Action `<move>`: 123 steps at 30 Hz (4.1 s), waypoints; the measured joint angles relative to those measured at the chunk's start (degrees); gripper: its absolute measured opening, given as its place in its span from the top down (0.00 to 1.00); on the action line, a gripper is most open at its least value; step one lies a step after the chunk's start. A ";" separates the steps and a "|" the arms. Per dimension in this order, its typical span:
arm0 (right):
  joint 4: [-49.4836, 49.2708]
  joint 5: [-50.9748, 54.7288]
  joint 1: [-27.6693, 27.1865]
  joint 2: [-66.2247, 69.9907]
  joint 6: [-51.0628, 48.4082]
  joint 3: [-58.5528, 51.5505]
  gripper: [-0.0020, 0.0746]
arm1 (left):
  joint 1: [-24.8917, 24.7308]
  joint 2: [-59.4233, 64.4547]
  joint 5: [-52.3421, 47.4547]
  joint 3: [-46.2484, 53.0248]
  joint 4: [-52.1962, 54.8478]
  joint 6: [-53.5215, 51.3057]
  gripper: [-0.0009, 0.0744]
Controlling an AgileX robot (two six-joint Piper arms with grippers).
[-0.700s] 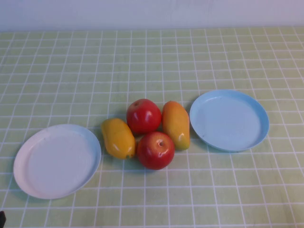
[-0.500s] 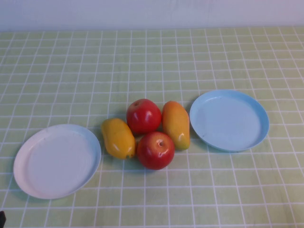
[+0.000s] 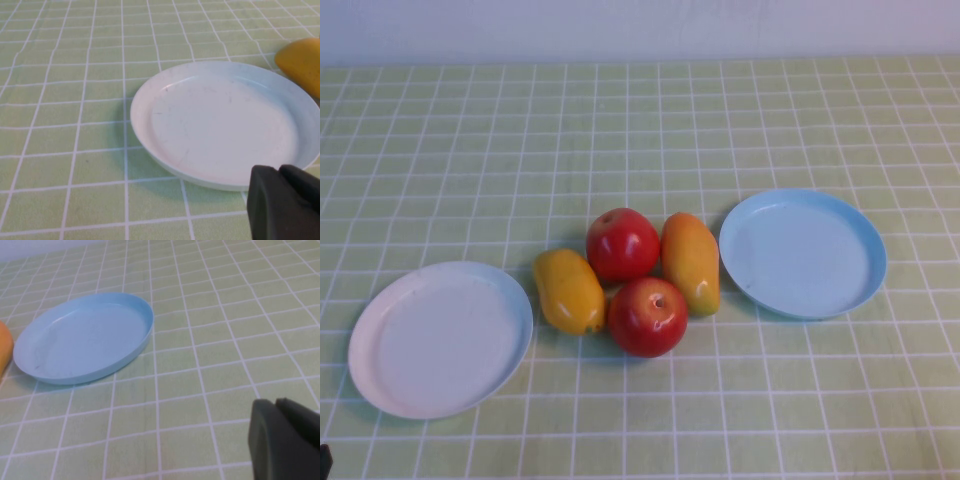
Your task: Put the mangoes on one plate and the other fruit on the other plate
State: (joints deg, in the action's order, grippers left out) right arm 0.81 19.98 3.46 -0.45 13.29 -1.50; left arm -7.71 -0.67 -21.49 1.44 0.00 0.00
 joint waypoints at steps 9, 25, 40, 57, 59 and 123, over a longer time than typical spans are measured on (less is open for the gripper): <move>0.00 0.00 0.00 0.00 0.00 0.00 1.00 | 0.00 0.00 0.00 0.00 0.00 0.00 1.00; 0.00 0.00 0.00 0.00 0.00 0.00 0.99 | 0.00 0.00 12.53 0.00 -12.12 12.95 1.00; 0.00 0.00 0.00 0.00 0.00 0.00 0.99 | -0.03 7.88 6.13 -13.19 -14.47 14.68 1.00; 0.00 0.00 0.00 0.00 0.00 0.00 1.00 | -4.42 63.70 -34.00 -57.39 -27.58 -33.69 1.00; 0.00 0.00 0.00 0.00 0.00 0.00 0.99 | -8.70 67.73 -34.00 -60.70 -23.99 -34.56 1.00; 0.00 0.00 0.00 0.00 0.00 0.00 0.99 | -38.30 111.90 -39.91 -93.51 5.90 -42.73 0.27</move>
State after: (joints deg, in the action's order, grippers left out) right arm 0.81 19.98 3.46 -0.45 13.29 -1.50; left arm -46.02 111.23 -61.41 -92.07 5.90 -42.73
